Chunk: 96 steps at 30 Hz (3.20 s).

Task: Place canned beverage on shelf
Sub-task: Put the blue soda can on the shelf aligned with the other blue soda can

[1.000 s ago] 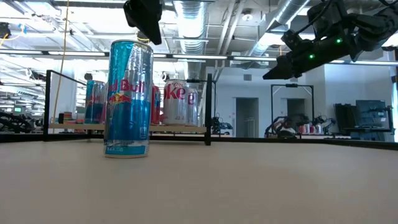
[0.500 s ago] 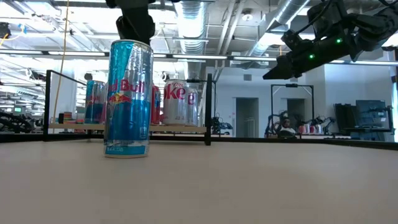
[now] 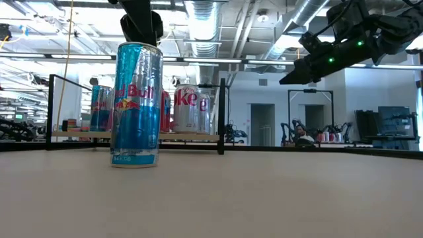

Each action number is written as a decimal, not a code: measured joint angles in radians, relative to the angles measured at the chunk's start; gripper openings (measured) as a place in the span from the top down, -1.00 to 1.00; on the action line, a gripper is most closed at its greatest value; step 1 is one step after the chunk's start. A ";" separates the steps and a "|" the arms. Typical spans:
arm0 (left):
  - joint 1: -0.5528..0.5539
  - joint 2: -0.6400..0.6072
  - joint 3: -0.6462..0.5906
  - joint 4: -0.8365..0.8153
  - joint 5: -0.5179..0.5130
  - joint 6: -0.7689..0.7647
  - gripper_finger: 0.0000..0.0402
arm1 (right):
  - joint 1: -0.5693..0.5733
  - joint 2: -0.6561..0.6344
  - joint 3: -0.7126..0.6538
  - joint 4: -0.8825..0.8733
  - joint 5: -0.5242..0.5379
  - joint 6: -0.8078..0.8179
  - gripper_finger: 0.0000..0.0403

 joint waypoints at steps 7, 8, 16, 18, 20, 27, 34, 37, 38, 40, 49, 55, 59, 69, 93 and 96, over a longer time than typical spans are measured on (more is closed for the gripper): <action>-0.002 0.006 0.000 0.001 -0.021 -0.004 -0.62 | 0.000 0.000 0.000 0.000 0.000 0.000 0.90; -0.002 0.013 0.001 0.001 -0.022 -0.004 -0.62 | 0.000 0.000 0.000 0.000 0.000 0.000 0.90; -0.008 0.069 0.000 -0.006 0.009 0.006 -0.62 | 0.000 0.006 0.000 0.002 0.000 0.000 0.90; -0.008 0.070 0.000 -0.024 0.024 0.008 -0.62 | 0.000 0.014 0.000 0.004 0.000 -0.001 0.90; -0.006 0.074 0.000 -0.033 0.038 0.008 -0.62 | -0.001 0.026 0.000 0.011 0.000 -0.006 0.90; 0.002 0.073 0.001 -0.038 0.038 0.013 -0.61 | -0.003 0.042 0.000 0.047 0.000 -0.017 0.90; 0.005 0.073 0.001 -0.036 0.036 0.013 -0.61 | -0.001 0.041 0.000 0.047 0.000 -0.019 0.90; 0.005 0.073 0.001 -0.037 0.044 0.016 -0.58 | -0.001 0.041 0.000 0.046 0.000 -0.019 0.90; 0.005 0.073 0.001 -0.037 0.045 0.016 -0.56 | -0.001 0.041 0.000 0.046 0.000 -0.019 0.90; 0.005 0.073 0.001 -0.036 0.054 0.016 -0.48 | -0.001 0.041 0.000 0.046 0.000 -0.019 0.90; 0.011 0.073 0.013 -0.046 0.059 0.041 -0.11 | -0.001 0.041 0.000 0.046 0.000 -0.019 0.90; 0.030 0.074 0.115 -0.137 0.039 0.107 -0.11 | -0.001 0.041 0.000 0.046 0.000 -0.019 0.90; 0.041 0.073 0.210 -0.295 -0.013 0.148 -0.11 | -0.001 0.041 0.000 0.045 0.000 -0.019 0.90; 0.085 -0.047 0.278 -0.541 -0.144 0.225 -0.11 | -0.001 0.041 0.000 0.044 0.000 -0.019 0.90; 0.321 -0.634 -0.059 -0.699 -0.383 0.172 -0.11 | -0.001 0.041 0.000 0.057 0.000 -0.024 0.90; 0.395 -0.650 -0.094 -0.692 -0.381 0.234 -0.11 | -0.001 0.041 0.000 0.059 0.000 -0.024 0.90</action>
